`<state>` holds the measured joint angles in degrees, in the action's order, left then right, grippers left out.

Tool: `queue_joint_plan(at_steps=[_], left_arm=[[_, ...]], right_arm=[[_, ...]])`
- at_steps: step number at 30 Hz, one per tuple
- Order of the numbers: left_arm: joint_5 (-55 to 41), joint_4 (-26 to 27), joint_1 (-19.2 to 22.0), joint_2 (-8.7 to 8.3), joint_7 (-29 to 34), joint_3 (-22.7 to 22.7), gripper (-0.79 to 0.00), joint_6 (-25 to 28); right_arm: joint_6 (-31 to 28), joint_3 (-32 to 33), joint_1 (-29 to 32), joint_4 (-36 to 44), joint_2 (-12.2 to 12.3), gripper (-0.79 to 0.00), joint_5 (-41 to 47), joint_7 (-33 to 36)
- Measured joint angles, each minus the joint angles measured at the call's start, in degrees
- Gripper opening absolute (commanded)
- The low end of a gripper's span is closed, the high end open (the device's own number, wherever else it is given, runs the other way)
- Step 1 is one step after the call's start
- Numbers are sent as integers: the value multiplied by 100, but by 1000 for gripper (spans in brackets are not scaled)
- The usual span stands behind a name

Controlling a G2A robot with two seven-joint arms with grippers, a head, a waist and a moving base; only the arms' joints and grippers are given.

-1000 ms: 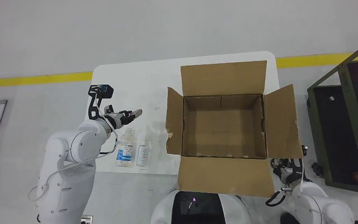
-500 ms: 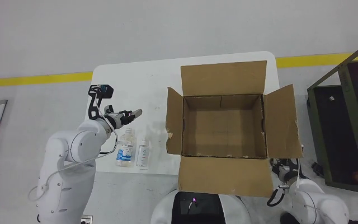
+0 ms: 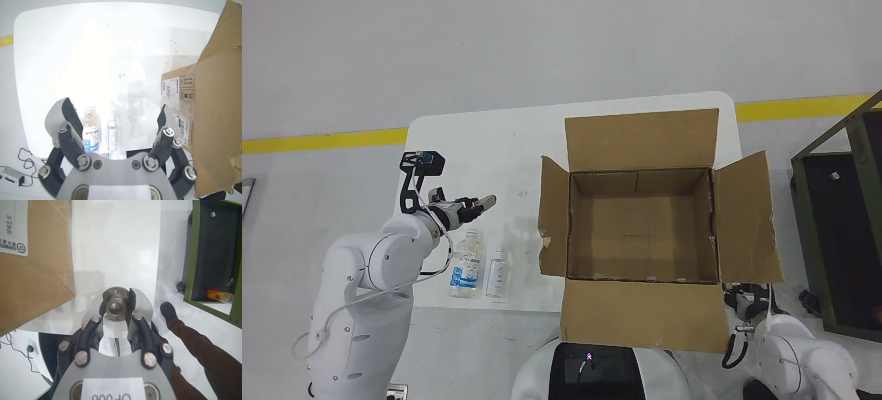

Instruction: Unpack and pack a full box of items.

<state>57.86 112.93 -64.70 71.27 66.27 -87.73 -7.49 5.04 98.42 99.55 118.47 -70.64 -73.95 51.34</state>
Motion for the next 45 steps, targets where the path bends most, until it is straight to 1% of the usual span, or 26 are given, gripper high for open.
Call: queue_joint_plan(at_steps=[2,4,6,11,13,15,16,17,18,22,28,38,39,41,45], left_arm=[[0,0,0,0,0,0,0,0],[0,0,0,0,0,0,0,0],[0,0,0,0,0,0,0,0],[0,0,0,0,0,0,0,0],[0,0,0,0,0,0,0,0],[0,0,0,0,0,0,0,0],[0,0,0,0,0,0,0,0],[0,0,0,0,0,0,0,0],[0,0,0,0,0,0,0,0],[0,0,0,0,0,0,0,0],[0,0,0,0,0,0,0,0],[0,0,0,0,0,0,0,0],[0,0,0,0,0,0,0,0],[0,0,0,0,0,0,0,0],[0,0,0,0,0,0,0,0]], right_arm=[[-11,10,-3,18,1,-459,6,9],[-22,52,1,51,4,-434,17,30],[-37,122,14,108,8,-437,52,59],[-49,408,93,398,12,-409,335,117],[-165,591,161,587,15,-425,594,49],[-302,851,264,756,20,-477,896,-12],[-352,972,308,824,24,-526,993,-22],[-397,1093,343,883,27,-643,1080,-41],[-450,1250,378,942,31,-785,1194,-88],[-601,1656,443,1065,46,-785,1255,-341],[-660,1824,467,1143,44,-785,1099,-979],[-657,1821,464,1142,43,-785,1103,-979],[-653,1820,428,1140,41,-785,1129,-1055],[-616,1824,320,1082,35,-785,1159,-1414],[-490,1746,-7,799,17,-785,1158,-2505]])
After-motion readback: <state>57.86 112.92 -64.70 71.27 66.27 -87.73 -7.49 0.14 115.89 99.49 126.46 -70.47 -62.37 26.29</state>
